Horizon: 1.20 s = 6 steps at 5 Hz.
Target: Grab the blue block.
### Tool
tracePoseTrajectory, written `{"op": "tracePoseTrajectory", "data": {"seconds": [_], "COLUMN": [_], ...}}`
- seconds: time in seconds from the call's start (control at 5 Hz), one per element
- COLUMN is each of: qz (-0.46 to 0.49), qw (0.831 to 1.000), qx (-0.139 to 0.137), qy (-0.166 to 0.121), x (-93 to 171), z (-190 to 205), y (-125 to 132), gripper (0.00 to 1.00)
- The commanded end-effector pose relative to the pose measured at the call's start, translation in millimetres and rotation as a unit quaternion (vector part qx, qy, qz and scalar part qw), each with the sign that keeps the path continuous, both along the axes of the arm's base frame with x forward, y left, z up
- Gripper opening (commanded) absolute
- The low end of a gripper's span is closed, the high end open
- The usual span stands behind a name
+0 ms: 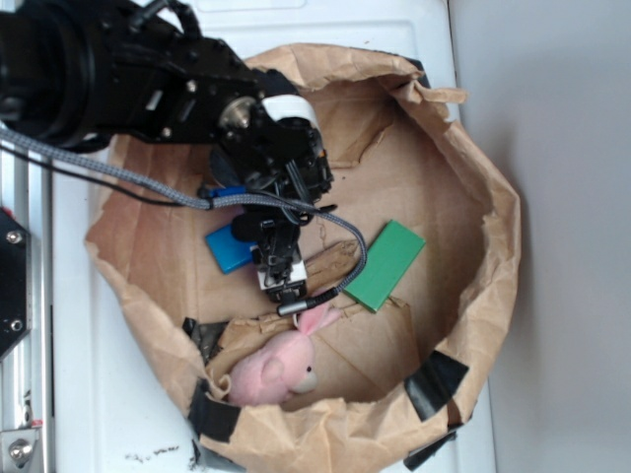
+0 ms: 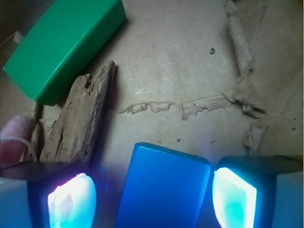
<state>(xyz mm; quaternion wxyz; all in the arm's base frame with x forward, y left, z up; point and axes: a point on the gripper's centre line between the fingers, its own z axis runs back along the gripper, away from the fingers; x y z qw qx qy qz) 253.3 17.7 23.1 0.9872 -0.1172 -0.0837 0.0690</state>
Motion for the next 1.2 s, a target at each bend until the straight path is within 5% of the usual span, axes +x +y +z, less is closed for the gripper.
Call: {"op": "tracePoseTrajectory", "data": {"seconds": [0.0,0.8,1.0], "qz": [-0.005,-0.017,-0.014], "qw": [0.999,1.000,0.999], "qx": [0.048,-0.006,-0.028], "qy": [-0.016,-0.014,0.003], "x": [21.4,12.6,-27.0], "z": [-31.1,-9.1,38.5], "y": [6.9,28.6,12.8], "gripper": [1.00,1.00,1.00]}}
